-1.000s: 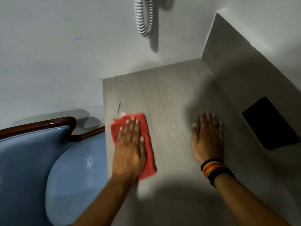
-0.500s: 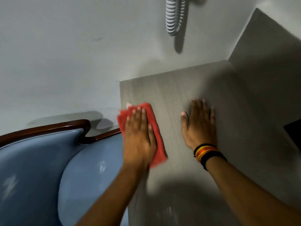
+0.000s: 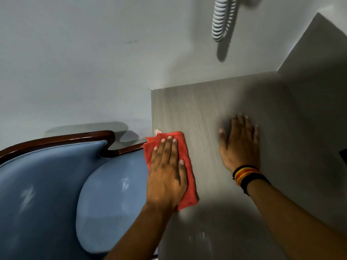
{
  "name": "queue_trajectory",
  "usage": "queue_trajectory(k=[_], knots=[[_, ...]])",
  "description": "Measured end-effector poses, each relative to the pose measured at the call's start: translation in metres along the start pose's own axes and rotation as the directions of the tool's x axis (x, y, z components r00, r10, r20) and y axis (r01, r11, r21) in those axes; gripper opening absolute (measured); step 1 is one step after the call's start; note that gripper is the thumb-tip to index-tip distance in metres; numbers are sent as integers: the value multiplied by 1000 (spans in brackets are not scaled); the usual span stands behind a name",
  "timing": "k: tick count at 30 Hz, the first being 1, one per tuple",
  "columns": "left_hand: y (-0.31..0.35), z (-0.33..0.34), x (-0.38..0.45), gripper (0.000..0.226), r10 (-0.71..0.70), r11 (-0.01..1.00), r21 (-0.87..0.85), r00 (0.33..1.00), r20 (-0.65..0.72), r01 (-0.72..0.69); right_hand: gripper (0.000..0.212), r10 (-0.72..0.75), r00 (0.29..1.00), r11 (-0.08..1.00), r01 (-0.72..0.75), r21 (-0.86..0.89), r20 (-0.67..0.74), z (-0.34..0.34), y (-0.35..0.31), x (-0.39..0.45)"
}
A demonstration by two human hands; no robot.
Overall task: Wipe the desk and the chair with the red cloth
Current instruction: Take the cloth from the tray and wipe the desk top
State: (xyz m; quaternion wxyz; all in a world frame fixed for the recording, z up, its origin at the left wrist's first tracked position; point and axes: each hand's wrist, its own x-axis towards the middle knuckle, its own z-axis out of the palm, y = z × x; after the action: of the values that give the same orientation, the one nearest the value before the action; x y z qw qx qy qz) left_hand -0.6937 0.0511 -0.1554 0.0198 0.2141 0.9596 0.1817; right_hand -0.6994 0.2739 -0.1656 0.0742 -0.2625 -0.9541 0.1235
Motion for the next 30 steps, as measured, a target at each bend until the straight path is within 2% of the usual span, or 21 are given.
queue_trajectory(k=[5, 9, 16, 21, 25, 27, 30], knots=[[-14, -1, 69, 68, 43, 999, 27, 999, 16, -43, 72, 1, 1000, 1000, -1, -4, -17, 6, 3, 1], [-11, -2, 129, 70, 6, 997, 79, 1000, 17, -8, 70, -18, 999, 1000, 18, -10, -49, 8, 5, -2], [3, -1, 43, 69, -14, 999, 39, 1000, -7, 14, 66, -10, 1000, 1000, 10, 5, -14, 3, 0, -2], [-7, 2, 123, 71, 62, 998, 29, 998, -23, -61, 67, -12, 998, 1000, 13, 6, -54, 7, 5, -1], [-11, 7, 163, 74, 37, 997, 75, 998, -57, -33, 65, -24, 998, 1000, 25, 12, -60, 9, 4, -2], [-10, 7, 146, 74, 24, 995, 96, 999, -49, -19, 65, -27, 998, 999, 29, 36, -55, 7, 1, -5], [-3, 4, 76, 71, 15, 995, 99, 998, -65, -8, 67, -24, 998, 996, 28, 85, -50, 7, 0, -5]])
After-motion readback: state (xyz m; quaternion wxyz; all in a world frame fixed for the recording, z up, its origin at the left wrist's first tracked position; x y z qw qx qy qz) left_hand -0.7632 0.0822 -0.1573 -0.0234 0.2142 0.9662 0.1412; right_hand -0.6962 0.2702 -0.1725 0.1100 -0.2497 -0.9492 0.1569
